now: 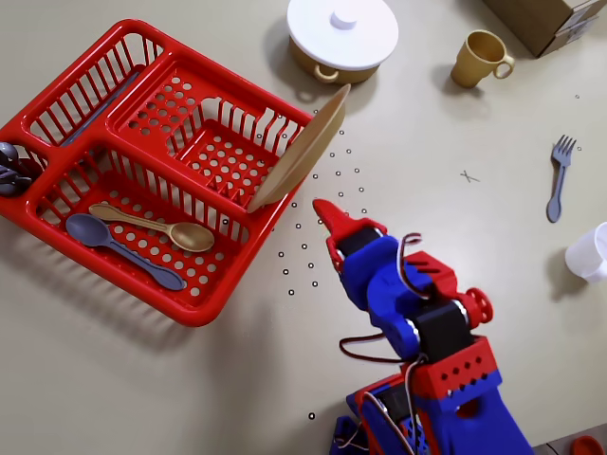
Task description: Grasp the plate, place it on the cross drawn on the table.
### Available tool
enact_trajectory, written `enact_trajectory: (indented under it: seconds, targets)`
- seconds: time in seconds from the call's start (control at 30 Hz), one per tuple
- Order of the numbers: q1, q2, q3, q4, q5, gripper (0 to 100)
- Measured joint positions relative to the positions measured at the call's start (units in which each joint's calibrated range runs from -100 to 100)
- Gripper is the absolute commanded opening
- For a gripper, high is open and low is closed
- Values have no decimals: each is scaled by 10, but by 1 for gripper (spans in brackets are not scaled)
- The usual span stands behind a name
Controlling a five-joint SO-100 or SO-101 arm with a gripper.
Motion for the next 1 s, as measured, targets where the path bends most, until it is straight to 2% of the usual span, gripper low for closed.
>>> enact_trajectory:
  seconds: [0.13, 0.43, 0.77, 1.0]
  targets:
    - [-18, 17, -95, 28, 30, 28]
    - [-27, 26, -123, 37, 99, 31]
    - [-16, 115, -210, 34, 121, 34]
    - [-3, 154, -212, 10, 139, 35]
